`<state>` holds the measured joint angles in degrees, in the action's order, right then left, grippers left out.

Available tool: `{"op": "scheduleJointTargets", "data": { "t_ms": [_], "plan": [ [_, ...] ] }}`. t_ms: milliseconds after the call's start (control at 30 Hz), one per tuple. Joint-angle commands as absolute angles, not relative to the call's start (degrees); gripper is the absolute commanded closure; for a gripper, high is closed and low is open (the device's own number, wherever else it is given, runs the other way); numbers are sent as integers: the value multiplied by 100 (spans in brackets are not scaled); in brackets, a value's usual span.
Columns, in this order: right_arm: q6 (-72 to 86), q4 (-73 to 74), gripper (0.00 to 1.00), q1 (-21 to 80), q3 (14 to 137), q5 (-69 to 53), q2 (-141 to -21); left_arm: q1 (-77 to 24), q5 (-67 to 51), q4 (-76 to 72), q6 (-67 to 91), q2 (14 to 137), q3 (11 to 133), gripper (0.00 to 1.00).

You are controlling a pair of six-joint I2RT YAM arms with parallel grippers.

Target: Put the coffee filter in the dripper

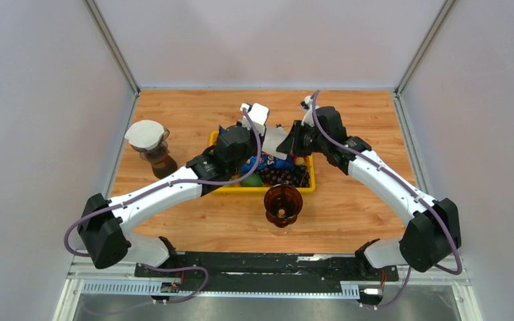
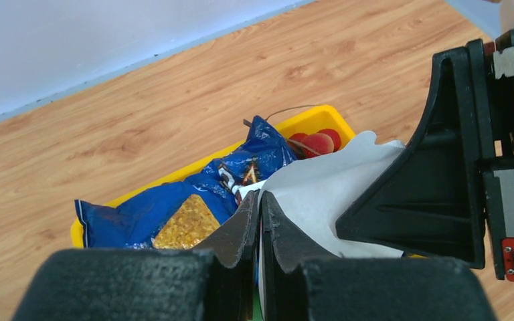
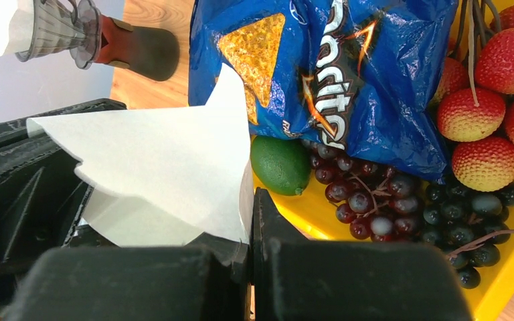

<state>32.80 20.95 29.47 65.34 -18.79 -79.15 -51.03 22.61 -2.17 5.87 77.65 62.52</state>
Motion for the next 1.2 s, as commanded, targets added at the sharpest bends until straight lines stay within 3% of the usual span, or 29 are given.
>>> {"op": "scheduleJointTargets", "data": {
  "t_ms": [0, 200, 533, 767, 900, 1167],
  "plan": [
    [3103, 2236, 100, 2984, 6628, -1574, -7868, -5132, 2518, -560, 887, 7608, 6203, 91],
    [3067, 2344, 100, 2997, 6589, -1152, -7789, -5132, 2497, -647, 893, 7532, 6145, 99],
    [3125, 2492, 99, 3004, 6625, -722, -7823, -5128, 2181, -986, 693, 7323, 5815, 100],
    [2466, 2474, 95, 3019, 6558, -1032, -7737, -5130, 2668, -1000, 796, 7444, 5893, 100],
    [1872, 2258, 100, 3073, 6375, -1232, -7538, -5133, 2862, -849, 1012, 7496, 6023, 100],
    [1424, 1930, 100, 3170, 6249, -1967, -7388, -5133, 2885, -836, 1457, 7605, 6198, 100]
  ]
}}
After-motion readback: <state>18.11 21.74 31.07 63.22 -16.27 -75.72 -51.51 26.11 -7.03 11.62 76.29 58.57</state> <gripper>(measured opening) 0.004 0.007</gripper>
